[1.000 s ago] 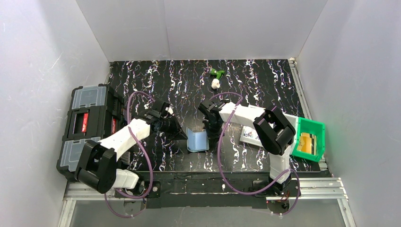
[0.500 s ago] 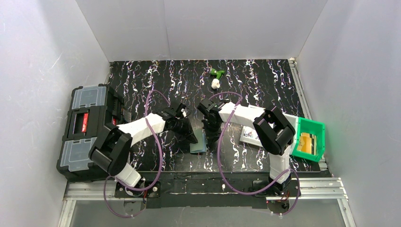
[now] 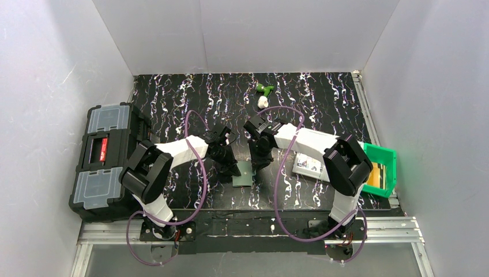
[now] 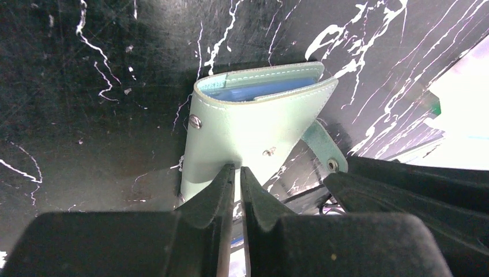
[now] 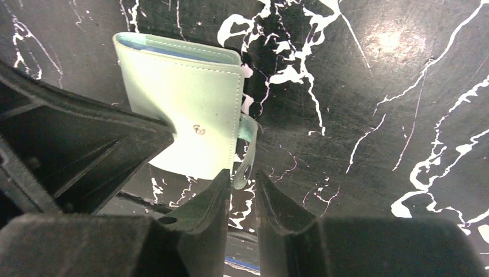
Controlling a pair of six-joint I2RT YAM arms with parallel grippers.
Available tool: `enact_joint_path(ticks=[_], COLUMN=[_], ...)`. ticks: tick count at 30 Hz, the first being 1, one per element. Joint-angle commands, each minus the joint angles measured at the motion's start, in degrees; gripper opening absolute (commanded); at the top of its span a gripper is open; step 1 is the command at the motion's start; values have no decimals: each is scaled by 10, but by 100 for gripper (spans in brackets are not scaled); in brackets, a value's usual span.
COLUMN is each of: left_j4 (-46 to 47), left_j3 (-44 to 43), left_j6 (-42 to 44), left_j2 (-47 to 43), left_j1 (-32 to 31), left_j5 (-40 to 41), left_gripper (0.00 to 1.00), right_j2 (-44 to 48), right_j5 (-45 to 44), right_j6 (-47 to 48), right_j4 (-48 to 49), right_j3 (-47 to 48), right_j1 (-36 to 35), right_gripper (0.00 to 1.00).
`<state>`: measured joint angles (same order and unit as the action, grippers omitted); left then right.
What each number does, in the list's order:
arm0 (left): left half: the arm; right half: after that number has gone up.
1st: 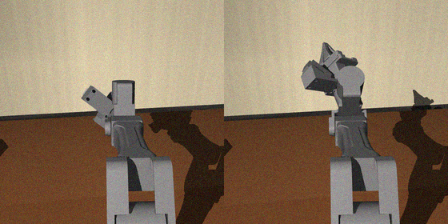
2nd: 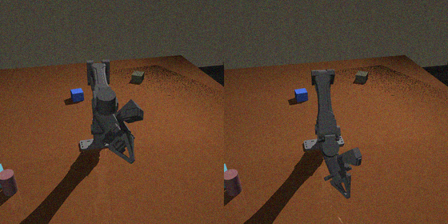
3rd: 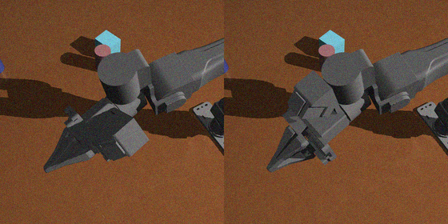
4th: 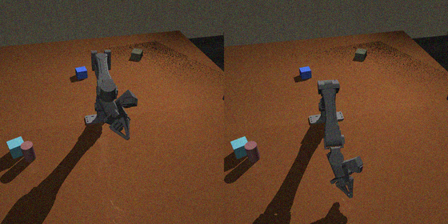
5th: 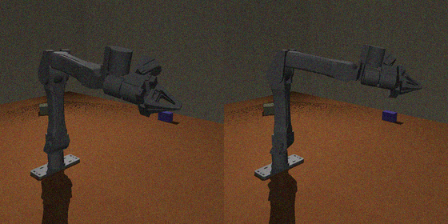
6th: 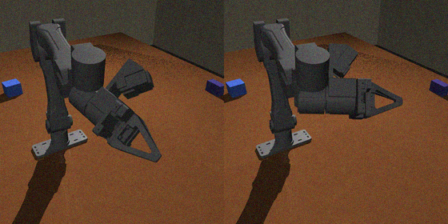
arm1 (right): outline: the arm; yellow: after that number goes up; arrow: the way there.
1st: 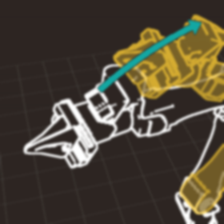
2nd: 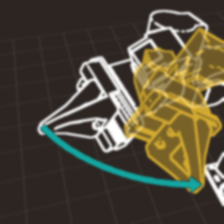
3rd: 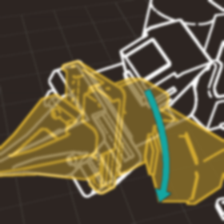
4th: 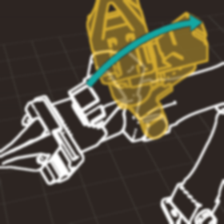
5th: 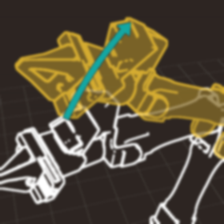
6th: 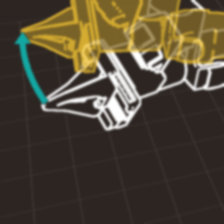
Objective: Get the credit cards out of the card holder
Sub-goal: Close the card holder at the center of the board.
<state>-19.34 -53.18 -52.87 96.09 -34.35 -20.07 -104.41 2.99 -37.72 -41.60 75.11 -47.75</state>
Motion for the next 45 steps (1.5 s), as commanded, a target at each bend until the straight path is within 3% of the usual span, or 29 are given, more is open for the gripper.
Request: enact_joint_path(ticks=[1,15,26,40,43,45], left_j4=[-23,-33,-83,-232,-251,-263], left_j3=[-12,-20,-54,-204,-238,-259], left_j6=[0,15,46,154,178,193], left_j2=[13,-2,-30,-144,-163,-176], left_j1=[-3,-4,-4,6,13,17], left_j5=[31,27,40,147,162,171], left_gripper=[8,0,0,12,18,29], right_j2=[24,-61,-60,2,21,36], right_j5=[16,119,114,117,108,99], right_j6=[-7,-41,-51,-20,-14,-9], right_j4=[17,88,100,50,30,17], right_j3=[-5,-2,-17,63,101,122], right_j1=[0,5,28,43,44,45], right_gripper=[30,22,22,25,28,33])
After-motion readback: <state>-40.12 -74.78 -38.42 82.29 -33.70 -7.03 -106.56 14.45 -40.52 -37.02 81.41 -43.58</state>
